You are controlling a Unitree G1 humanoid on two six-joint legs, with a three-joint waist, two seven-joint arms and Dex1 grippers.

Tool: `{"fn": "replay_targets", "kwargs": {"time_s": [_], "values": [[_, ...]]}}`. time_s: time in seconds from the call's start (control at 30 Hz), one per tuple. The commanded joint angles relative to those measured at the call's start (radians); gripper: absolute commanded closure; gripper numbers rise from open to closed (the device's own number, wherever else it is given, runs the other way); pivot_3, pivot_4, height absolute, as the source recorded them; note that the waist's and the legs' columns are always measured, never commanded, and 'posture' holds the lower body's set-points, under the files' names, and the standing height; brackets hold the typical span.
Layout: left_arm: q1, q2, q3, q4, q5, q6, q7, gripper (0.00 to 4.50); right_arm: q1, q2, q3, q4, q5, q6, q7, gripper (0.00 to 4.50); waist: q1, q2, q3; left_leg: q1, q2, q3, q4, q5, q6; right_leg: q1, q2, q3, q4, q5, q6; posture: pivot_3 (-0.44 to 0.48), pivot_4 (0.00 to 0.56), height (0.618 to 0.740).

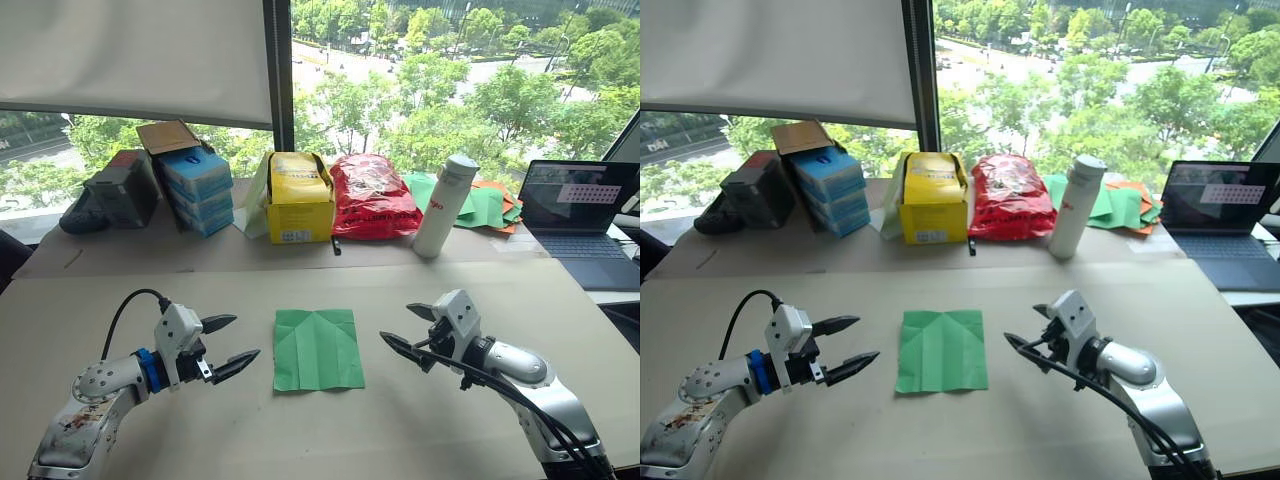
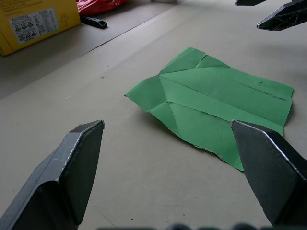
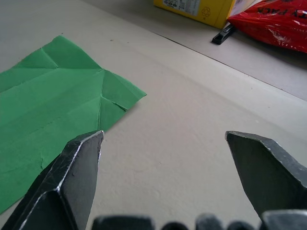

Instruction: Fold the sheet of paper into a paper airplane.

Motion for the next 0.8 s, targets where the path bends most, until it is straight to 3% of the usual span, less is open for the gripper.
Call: {"fn": "replay_targets", "kwargs": {"time_s": [0.03, 0.37, 0.6, 0.8], "values": [[-0.005, 0.002, -0.004, -0.029, 0.008, -0.019, 0.002, 0.0, -0.008, -0.003, -0.015, -0.009, 0.003, -0.033, 0.002, 0.03, 0.0, 0.0, 0.0, 0.0, 0.0, 0.0, 0.0, 0.0, 0.0, 0.0, 0.0, 0.0, 0.0, 0.0, 0.0, 0.0, 0.15, 0.74], [-0.023, -0.004, -0.027, -0.044, -0.039, 0.032, -0.028, 0.0, 0.0, 0.006, -0.01, -0.017, -0.004, -0.033, -0.012, 0.03, 0.0, 0.0, 0.0, 0.0, 0.0, 0.0, 0.0, 0.0, 0.0, 0.0, 0.0, 0.0, 0.0, 0.0, 0.0, 0.0, 0.15, 0.74], [-0.091, -0.024, -0.079, -0.051, -0.076, 0.077, -0.053, 2.21, 0.012, 0.02, -0.006, -0.027, -0.015, -0.033, -0.023, 0.0, 0.001, 0.0, 0.0, 0.0, 0.0, 0.0, 0.0, 0.0, 0.0, 0.0, 0.0, 0.0, 0.0, 0.0, 0.0, 0.0, 0.15, 0.74], [-0.171, -0.048, -0.2, 0.0, 0.024, 0.051, -0.051, 4.23, 0.027, 0.027, -0.001, -0.039, -0.025, -0.035, -0.032, 0.0, 0.001, 0.0, 0.0, 0.0, -0.001, 0.001, 0.0, 0.0, 0.0, 0.0, 0.001, -0.001, 0.0, 0.0, 0.0, 0.0, 0.15, 0.74]]}}
